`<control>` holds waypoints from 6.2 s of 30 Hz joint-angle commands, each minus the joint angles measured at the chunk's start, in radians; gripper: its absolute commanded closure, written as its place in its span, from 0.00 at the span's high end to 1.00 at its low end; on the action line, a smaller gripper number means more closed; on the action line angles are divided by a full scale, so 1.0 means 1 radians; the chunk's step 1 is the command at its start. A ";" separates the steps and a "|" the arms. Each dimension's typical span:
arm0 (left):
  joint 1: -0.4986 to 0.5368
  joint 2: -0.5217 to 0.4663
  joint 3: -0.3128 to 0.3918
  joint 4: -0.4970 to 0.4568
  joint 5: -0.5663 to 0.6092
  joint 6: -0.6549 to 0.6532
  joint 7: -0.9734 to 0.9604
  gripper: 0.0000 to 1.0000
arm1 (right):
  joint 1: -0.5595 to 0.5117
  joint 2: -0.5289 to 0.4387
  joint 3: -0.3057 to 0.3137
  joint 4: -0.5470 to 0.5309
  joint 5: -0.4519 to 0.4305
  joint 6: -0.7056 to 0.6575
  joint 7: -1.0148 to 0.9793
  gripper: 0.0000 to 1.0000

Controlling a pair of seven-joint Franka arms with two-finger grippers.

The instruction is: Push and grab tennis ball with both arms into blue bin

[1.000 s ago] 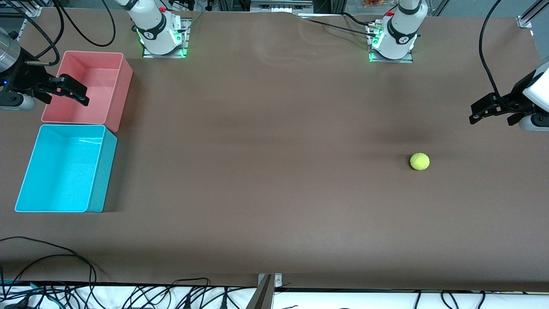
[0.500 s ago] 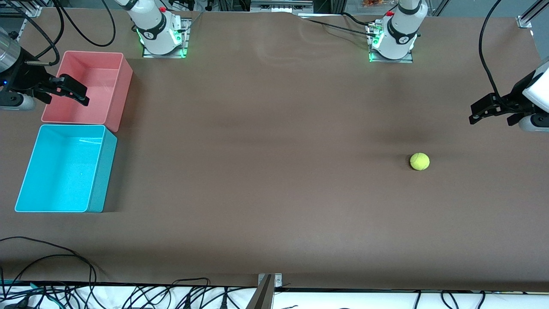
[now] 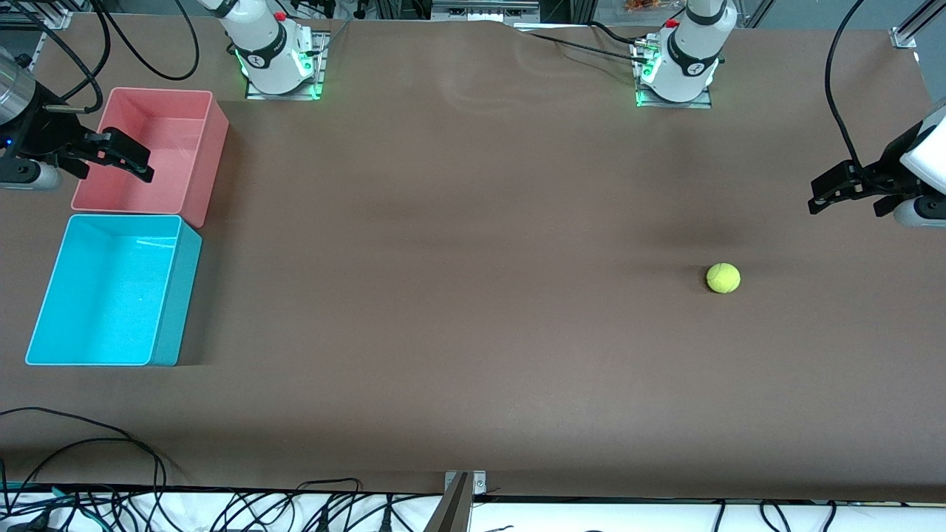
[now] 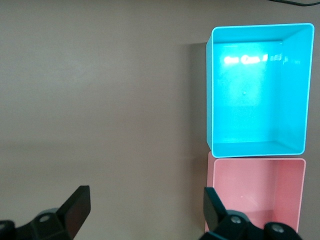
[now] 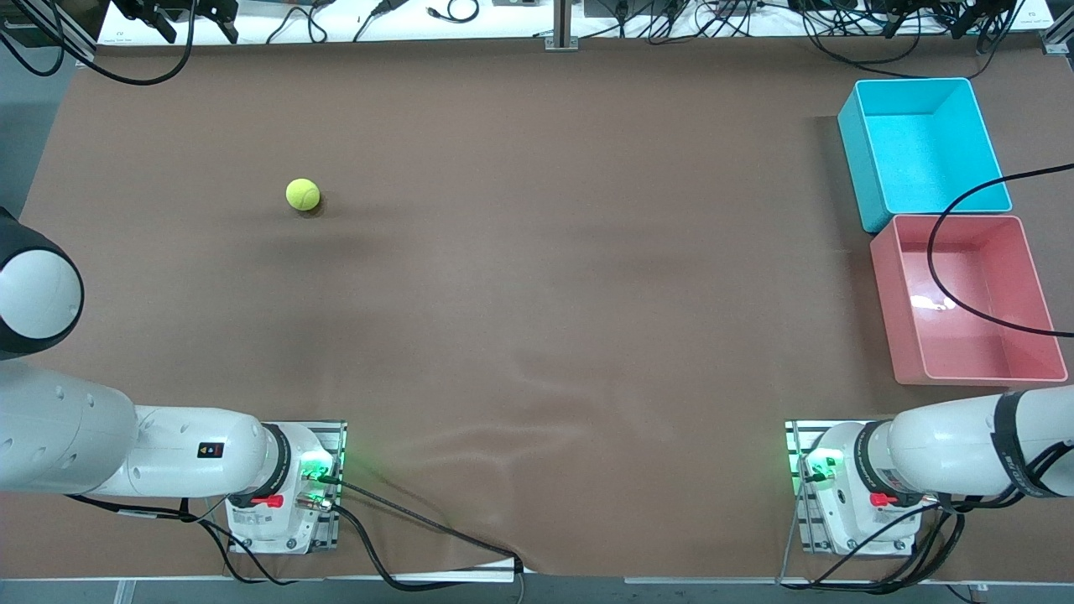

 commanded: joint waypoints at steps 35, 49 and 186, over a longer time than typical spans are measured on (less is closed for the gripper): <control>-0.004 -0.003 -0.001 0.001 0.017 -0.001 0.015 1.00 | 0.000 0.007 0.008 0.026 0.014 -0.022 0.006 1.00; -0.004 0.006 0.000 0.001 0.020 0.001 0.012 1.00 | 0.000 0.007 0.008 0.026 0.014 -0.022 0.007 1.00; 0.409 0.369 -0.322 -0.537 0.224 0.760 -1.536 0.00 | 0.000 0.007 0.008 0.026 0.015 -0.023 0.007 1.00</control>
